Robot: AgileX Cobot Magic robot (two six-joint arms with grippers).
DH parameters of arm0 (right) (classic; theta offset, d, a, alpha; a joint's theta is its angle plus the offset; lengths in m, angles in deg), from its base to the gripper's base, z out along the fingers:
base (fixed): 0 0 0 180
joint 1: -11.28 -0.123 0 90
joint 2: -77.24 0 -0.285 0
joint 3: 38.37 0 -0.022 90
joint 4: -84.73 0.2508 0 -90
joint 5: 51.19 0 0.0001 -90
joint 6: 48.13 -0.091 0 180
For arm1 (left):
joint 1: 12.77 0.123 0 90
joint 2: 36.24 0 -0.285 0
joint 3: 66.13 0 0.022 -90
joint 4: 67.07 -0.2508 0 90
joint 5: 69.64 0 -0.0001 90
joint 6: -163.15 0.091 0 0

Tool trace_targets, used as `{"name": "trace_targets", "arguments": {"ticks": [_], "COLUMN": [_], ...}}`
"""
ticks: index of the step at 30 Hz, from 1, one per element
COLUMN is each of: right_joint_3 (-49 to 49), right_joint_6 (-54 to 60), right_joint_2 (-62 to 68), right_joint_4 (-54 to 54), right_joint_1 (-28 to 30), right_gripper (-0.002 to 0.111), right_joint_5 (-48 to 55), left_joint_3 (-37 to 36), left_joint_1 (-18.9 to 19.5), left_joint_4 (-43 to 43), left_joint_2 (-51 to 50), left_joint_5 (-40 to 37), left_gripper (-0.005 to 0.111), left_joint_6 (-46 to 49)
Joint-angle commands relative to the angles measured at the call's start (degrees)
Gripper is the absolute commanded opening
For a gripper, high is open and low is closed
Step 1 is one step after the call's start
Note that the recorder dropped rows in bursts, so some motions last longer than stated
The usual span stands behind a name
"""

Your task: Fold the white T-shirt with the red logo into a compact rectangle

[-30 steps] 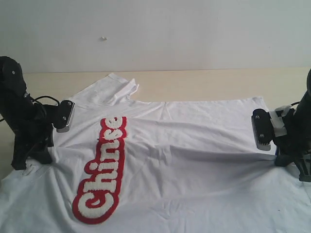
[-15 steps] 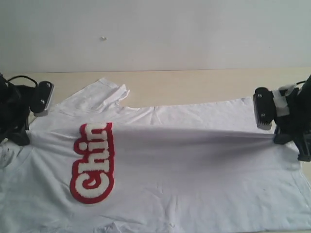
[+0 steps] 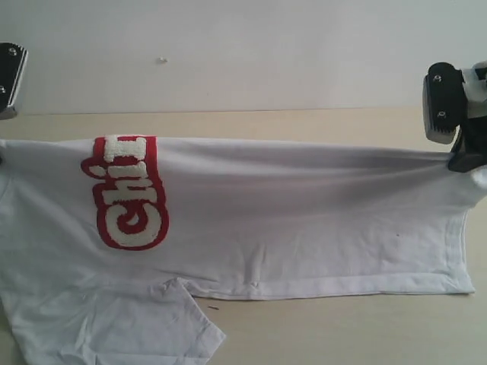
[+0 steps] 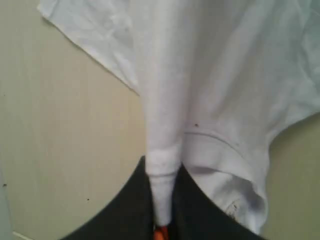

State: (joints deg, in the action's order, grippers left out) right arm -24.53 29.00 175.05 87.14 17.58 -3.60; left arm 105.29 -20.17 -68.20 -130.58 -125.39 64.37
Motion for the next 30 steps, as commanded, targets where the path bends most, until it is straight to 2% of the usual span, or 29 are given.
{"name": "trace_targets", "arguments": {"ticks": [1,11,16,30], "right_joint_3": [-0.52,-0.52,-0.52,-0.52], "right_joint_6": [-0.89,-2.0,-2.29,-3.52], "right_joint_2": [-5.19,-14.71,-18.92,-29.59], "right_joint_4": [-2.41,-2.41,-2.41,3.16], "right_joint_1": [0.41,0.41,0.41,0.41], "right_gripper": [0.0,0.0,0.0,0.0], "right_joint_5": [1.61,5.02,7.63,14.49], "left_joint_3": [0.7,7.68,7.69,7.69], "left_joint_1": [0.67,0.67,0.67,0.67], "left_joint_4": [-2.28,5.52,7.45,13.45], "left_joint_2": [3.56,10.38,13.51,23.59], "left_joint_5": [-1.9,-9.23,-12.93,-14.21], "left_gripper": [0.001,0.001,0.001,0.001], "left_joint_6": [-0.66,-0.66,-0.66,-5.8]}}
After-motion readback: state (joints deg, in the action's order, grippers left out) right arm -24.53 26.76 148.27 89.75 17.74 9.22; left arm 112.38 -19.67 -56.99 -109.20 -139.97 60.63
